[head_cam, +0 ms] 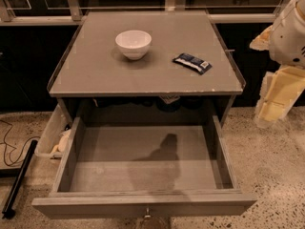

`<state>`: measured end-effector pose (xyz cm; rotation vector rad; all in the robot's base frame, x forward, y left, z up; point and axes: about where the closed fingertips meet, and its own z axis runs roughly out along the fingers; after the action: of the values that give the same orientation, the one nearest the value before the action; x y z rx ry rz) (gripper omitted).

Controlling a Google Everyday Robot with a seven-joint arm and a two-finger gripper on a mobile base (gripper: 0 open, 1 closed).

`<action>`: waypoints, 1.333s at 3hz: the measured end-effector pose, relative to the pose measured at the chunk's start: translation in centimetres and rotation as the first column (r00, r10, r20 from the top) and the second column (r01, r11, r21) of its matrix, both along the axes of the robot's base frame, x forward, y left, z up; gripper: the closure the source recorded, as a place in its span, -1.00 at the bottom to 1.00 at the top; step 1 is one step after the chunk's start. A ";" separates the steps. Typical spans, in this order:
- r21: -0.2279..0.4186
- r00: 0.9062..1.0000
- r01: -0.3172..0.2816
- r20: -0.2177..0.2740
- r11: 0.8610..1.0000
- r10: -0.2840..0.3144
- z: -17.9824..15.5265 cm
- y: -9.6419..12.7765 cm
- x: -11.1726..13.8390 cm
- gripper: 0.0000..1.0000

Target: Close top drawer

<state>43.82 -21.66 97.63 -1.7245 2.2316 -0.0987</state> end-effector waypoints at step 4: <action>0.147 0.998 -0.051 0.054 0.988 0.043 -5.7 -0.5 -6.3 -0.61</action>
Offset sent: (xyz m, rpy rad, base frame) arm -0.0214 -0.0023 -0.0099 0.0387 -0.0339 0.0485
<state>37.56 -22.13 91.97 -1.6753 2.1041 0.0337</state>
